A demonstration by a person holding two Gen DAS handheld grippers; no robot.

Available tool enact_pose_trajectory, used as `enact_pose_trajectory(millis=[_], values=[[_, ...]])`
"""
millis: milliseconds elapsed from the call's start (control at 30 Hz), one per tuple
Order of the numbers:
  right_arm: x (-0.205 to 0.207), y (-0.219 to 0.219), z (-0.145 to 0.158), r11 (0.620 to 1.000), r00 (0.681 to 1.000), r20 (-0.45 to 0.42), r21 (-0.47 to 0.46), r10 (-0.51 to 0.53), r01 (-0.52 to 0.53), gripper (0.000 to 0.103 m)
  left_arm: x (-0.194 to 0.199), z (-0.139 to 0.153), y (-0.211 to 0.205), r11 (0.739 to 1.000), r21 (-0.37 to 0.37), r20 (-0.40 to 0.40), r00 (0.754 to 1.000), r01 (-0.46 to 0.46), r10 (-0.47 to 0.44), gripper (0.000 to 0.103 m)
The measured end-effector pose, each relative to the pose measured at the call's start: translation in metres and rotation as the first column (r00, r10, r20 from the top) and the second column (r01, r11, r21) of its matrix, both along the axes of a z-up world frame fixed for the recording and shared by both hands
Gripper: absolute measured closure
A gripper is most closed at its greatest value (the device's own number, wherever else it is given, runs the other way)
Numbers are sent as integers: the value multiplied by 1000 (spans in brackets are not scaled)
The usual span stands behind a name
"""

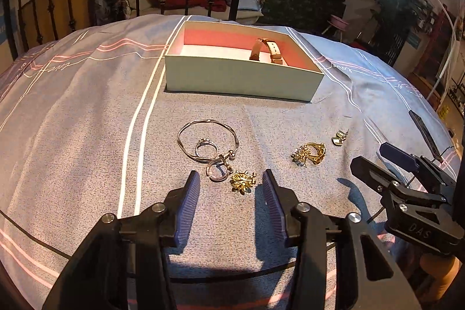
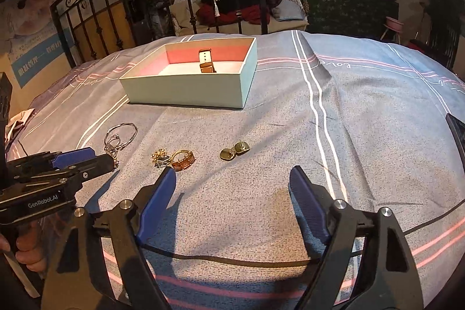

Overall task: Organize jewelry
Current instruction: 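Withdraw both open tools from the box back toward the remaining jewelry, then grasp the gold brooch with the left tool while the right tool grasps a gold earring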

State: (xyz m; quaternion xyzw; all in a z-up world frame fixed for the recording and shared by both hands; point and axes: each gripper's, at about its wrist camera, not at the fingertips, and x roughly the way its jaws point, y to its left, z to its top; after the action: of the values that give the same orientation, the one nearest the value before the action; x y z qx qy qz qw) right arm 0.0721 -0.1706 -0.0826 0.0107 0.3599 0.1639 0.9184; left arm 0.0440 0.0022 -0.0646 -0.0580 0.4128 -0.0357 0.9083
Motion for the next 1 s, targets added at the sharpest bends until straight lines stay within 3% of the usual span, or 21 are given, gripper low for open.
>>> enact_pose_trajectory(millis=[133, 233, 467, 567, 800, 1000], values=[[3, 3, -3, 1000, 1000, -16, -14, 8, -8, 23, 3, -7, -7, 999, 31, -3, 1000, 10, -10, 88], [5, 6, -2, 999, 999, -29, -27, 21, -22, 23, 3, -8, 0, 1000, -26, -4, 1000, 8, -8, 88], [30, 10, -2, 996, 996, -89, -87, 10, -18, 46, -10, -8, 20, 995, -103, 20, 1000, 9, -7, 88], [34, 11, 2, 997, 997, -74, -80, 17, -23, 54, -16, -8, 24, 993, -121, 28, 1000, 4, -1, 88], [34, 0, 5, 996, 997, -50, -80, -54, 50, 61, -24, -9, 25, 994, -111, 42, 999, 24, -19, 88], [48, 6, -5, 985, 993, -90, -162, -71, 56, 61, -25, -10, 25, 994, -108, 40, 999, 28, -24, 87]])
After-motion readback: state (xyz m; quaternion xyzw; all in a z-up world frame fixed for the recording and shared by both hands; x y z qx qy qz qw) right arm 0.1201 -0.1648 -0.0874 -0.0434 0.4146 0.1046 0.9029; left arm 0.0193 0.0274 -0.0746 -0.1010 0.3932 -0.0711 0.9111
